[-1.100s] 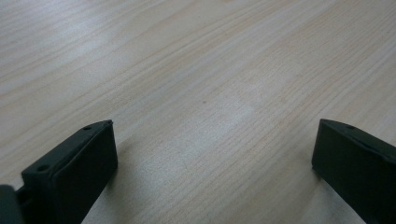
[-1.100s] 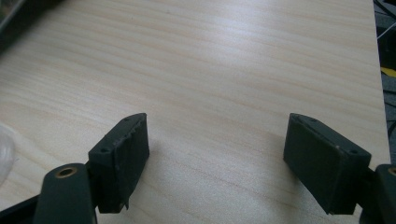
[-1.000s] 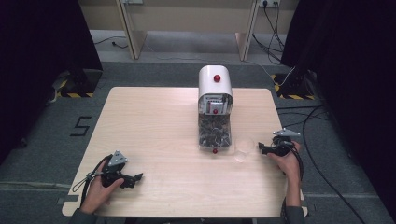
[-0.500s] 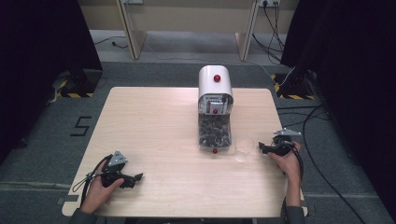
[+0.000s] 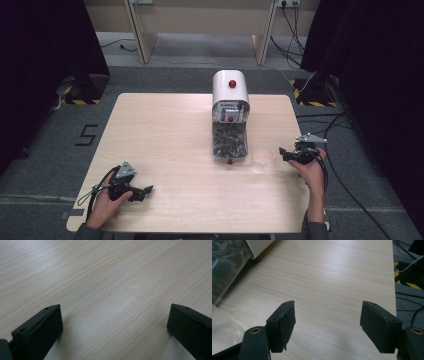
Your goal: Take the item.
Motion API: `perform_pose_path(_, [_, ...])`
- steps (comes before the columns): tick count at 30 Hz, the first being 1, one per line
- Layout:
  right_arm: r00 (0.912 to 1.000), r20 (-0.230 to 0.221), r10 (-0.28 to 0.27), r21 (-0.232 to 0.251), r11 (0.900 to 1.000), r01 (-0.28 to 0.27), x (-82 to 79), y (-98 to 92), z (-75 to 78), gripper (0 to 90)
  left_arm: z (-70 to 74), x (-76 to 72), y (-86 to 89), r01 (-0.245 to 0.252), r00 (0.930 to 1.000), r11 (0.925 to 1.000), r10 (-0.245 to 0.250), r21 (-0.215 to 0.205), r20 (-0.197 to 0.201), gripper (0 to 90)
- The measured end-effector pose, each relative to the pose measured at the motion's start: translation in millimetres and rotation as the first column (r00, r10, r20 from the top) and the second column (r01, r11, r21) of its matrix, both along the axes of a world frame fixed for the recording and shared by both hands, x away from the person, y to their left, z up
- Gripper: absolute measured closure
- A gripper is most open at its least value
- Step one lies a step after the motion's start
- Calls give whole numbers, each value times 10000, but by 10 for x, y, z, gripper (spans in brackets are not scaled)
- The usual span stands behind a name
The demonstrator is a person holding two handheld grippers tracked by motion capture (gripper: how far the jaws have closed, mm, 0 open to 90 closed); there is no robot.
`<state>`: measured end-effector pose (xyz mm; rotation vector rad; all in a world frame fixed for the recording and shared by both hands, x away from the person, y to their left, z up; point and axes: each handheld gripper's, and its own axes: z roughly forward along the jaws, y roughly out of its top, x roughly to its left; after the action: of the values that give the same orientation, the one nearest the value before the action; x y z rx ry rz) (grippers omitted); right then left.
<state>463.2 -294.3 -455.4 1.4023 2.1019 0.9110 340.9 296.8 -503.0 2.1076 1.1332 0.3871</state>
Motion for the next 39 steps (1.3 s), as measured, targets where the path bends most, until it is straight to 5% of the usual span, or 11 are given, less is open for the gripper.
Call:
perform_pose_path(14, [9981,614,101,-27,9999,-99,-82,132,306,310,-1,0,0,0,10000,10000,0,-10,5,0])
perform_pose_path(22, [9903,1374,217,80,9997,-230,-190,259,613,334,0,0,0,0,10000,10000,0,1,1,0])
perform_pose_path(30, [9838,1615,784,191,9964,-826,-275,420,800,357,-1,0,0,2,10000,10000,-2,-9,5,0])
perform_pose_path(39, [9699,1602,1835,239,9816,-1897,-303,740,857,377,0,0,0,0,10000,10000,0,4,-1,0])
